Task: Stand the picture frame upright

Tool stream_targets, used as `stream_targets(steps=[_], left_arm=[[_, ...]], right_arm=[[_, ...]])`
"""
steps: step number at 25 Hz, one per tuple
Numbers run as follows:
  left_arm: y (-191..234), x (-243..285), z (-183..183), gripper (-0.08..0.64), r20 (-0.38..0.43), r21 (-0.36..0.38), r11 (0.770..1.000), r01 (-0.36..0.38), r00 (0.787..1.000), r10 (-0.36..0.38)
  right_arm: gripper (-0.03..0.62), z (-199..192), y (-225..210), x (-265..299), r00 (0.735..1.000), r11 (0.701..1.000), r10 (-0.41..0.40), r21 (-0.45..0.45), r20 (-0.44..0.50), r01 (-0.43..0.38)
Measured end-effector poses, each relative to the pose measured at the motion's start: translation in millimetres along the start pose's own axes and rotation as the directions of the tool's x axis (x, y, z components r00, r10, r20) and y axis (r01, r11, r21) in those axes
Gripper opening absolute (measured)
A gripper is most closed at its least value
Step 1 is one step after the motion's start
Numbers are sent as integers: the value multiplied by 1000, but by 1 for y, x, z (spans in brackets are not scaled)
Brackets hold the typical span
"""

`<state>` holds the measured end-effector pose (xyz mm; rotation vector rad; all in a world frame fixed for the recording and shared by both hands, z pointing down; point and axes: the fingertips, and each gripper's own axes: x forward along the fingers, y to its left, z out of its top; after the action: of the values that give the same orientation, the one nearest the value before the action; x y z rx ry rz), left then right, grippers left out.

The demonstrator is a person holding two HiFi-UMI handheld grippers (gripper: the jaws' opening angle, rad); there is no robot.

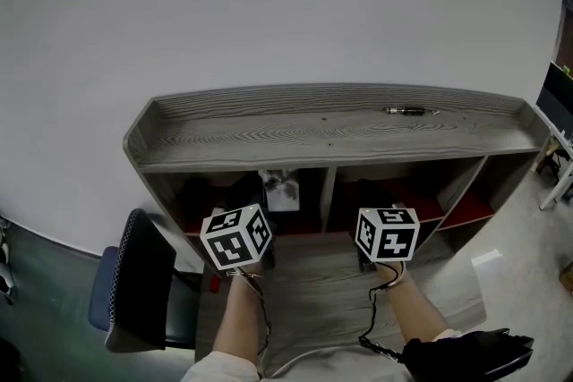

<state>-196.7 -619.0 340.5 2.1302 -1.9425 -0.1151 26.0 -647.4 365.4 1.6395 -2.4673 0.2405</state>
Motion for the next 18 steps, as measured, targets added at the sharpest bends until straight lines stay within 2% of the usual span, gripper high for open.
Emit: stream_targets(steps=[13,18], left_arm=[[-7,7,5,72,26,-5,1000,8,1000,-8],[-8,8,6,72,13,10,1000,20,1000,-20]], right_arm=[[31,-1,-3,5,1000,1000,2,8,-2,-2],[31,0,-1,8,1000,1000,8,6,-1,-8]])
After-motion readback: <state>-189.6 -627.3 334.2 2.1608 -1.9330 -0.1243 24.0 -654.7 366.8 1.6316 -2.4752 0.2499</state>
